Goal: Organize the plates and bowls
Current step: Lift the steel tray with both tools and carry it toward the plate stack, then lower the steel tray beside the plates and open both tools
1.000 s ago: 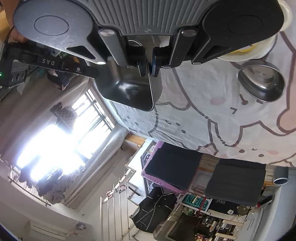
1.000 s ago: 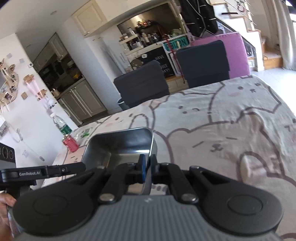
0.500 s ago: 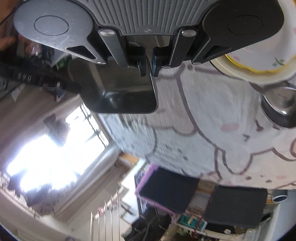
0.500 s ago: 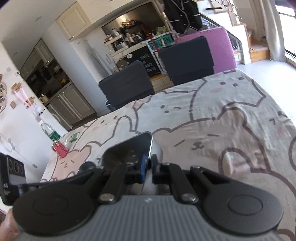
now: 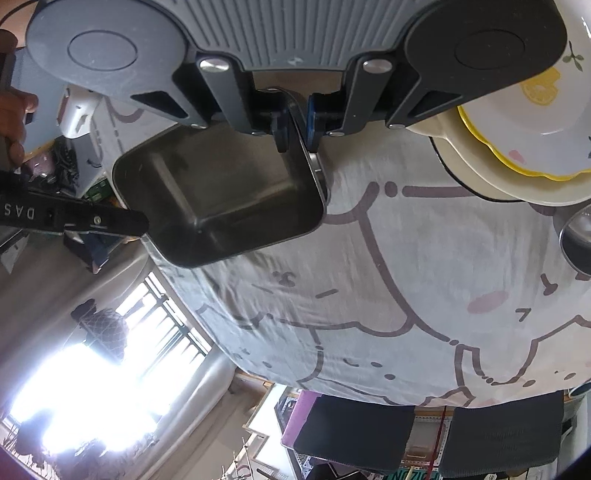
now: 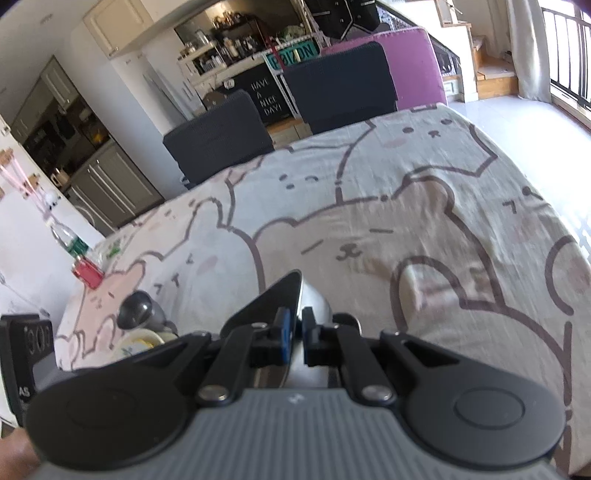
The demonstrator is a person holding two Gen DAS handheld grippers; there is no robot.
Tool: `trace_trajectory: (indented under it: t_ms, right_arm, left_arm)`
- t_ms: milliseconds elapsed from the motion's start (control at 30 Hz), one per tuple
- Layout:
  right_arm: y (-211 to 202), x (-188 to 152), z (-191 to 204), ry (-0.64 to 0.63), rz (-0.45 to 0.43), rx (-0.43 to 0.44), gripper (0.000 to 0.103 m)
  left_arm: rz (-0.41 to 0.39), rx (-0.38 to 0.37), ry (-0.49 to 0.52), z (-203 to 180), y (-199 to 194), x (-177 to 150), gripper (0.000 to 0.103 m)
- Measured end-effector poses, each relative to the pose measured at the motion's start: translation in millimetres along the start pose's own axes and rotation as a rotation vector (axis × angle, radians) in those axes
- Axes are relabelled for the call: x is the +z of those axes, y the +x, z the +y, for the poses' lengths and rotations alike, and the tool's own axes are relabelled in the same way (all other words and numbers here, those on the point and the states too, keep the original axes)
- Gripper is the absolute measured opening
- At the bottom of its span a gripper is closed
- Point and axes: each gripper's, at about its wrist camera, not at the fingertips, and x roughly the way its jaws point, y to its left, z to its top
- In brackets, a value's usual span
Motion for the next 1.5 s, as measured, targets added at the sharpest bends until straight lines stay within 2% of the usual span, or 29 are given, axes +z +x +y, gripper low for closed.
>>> trace_trajectory:
  t_ms: [633,867,1033,1300,1500]
  right_arm:
    - [48.3,-4.1,-1.3,-0.145,0.173,-0.2,0.012]
    - [61.0,-4.3,-6.2,-0.167,0.227,-0.223,0.012]
    - [69.2,-7.5,-5.5,-0.195,0.28,-0.227,0.019]
    - [69.4,-10.6,-8.0,-0.203,0.315,-0.216,0.032]
    - [66.8,-10.4,-13.5,-0.191,0.313,-0.209,0.041]
  left_arm:
    - [0.03,0.028,0.059,-9.4,12.9,-2.7,0.01]
    - [0.048,0.031,0.056,-8.0,16.6,-3.5,0.01]
    - [0.061,0.035,0.064,-8.6,17.5,-4.5,0.014]
    - [0.074,0.031,0.071,-9.8,16.5,-5.2,0.016]
    - [0.086,0.025,0.083,-13.0,17.5,-7.7,0.023]
